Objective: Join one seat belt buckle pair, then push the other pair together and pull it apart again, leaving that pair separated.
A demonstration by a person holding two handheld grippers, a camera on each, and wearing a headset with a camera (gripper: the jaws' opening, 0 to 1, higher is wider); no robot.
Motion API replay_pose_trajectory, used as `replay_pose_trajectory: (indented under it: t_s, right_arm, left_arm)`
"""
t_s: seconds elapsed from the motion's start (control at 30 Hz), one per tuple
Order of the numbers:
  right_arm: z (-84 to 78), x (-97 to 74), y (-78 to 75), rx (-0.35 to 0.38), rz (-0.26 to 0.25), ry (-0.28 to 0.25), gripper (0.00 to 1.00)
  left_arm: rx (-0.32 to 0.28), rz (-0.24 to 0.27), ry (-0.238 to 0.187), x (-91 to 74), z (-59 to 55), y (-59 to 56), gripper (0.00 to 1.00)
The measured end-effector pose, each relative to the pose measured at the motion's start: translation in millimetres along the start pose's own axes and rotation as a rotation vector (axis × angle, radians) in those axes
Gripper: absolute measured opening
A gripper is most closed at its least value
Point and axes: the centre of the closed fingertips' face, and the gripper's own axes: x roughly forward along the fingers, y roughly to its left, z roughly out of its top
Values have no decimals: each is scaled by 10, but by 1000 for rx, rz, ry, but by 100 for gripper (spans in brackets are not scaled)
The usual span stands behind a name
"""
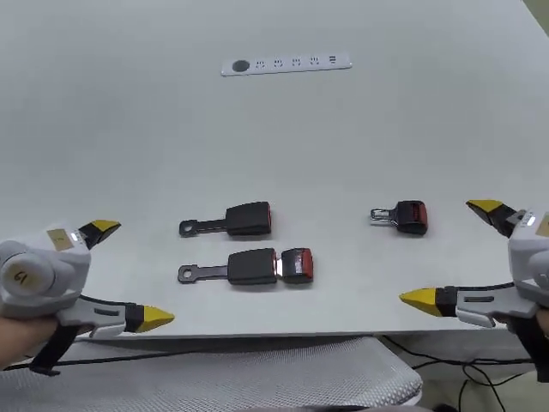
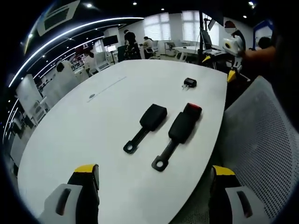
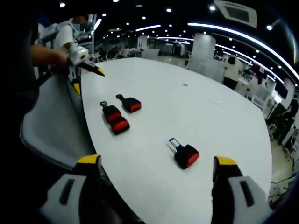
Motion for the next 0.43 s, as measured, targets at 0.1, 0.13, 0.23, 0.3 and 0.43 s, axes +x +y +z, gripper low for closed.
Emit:
replay_pose_trajectory:
  t_s: [0.1,0.13,0.23,0.3,0.43]
  right_arm:
    - [-13,-18,1,0,-3,2,100]
    - [-17,-22,1,1,-5,3,100]
    - [-49,-39,-4,-15,-8,14,100]
    - [-54,-47,-3,-14,-8,15,100]
    - [-59,-63,-12,3,-16,11,100]
  left_arm:
    - [4,6,-7,-12,22,-15,100]
    - [3,6,-7,-13,14,-11,100]
    - [7,9,4,-15,-15,-32,100]
    - [9,9,4,-20,-11,-64,100]
    - [1,18,-15,-34,12,-65,100]
